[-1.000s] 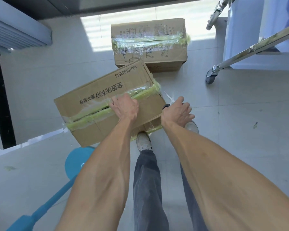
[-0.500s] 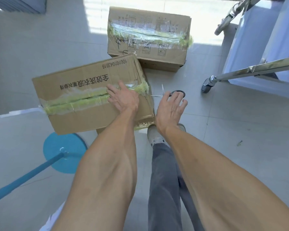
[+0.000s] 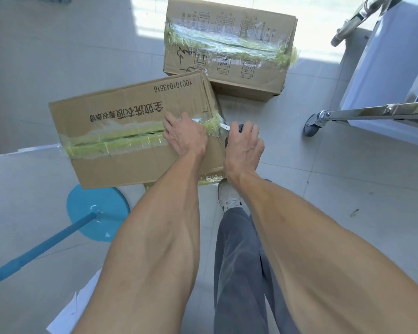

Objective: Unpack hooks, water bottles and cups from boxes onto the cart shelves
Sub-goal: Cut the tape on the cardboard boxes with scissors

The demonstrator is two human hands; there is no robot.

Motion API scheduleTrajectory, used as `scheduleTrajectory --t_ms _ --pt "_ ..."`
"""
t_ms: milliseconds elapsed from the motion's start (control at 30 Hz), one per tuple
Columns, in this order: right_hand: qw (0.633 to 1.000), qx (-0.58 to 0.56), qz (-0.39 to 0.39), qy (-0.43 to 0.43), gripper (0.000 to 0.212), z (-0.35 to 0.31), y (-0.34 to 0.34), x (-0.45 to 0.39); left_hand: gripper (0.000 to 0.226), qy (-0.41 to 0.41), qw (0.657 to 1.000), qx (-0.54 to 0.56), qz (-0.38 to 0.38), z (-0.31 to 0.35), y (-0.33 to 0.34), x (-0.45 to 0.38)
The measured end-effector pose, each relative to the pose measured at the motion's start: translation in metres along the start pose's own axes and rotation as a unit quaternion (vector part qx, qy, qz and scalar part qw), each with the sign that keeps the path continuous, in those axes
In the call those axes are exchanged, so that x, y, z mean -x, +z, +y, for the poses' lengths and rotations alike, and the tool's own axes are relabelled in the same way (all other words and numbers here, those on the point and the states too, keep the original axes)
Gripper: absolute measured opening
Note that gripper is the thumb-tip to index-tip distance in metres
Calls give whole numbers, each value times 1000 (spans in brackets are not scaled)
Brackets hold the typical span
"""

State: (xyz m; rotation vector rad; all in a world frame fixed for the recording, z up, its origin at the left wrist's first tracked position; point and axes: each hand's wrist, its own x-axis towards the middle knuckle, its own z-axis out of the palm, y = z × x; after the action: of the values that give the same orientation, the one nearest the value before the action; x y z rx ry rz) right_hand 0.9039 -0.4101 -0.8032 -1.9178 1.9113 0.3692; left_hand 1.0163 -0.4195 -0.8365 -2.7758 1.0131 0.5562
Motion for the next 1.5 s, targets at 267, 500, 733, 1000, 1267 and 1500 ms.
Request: scheduleTrajectory --t_ms 267,500,733,1000,1267,1500 --pt "996 -66 -59 32 18 -2 7 12 28 -15 1000 8 -1 0 -7 4" --pt "999 8 25 -48 40 1 0 11 27 -14 1000 19 -6 -2 -15 8" --pt "994 29 43 -101 48 9 2 11 28 -28 999 30 -6 -5 -13 11" --pt "997 -63 -51 15 25 -12 1 22 27 -44 999 30 -1 -3 -17 23" --pt "999 -5 4 35 38 -11 -4 28 29 -33 999 37 1 -9 -27 32" --pt "999 22 1 33 35 3 -13 41 30 -5 999 22 -32 -16 -25 36"
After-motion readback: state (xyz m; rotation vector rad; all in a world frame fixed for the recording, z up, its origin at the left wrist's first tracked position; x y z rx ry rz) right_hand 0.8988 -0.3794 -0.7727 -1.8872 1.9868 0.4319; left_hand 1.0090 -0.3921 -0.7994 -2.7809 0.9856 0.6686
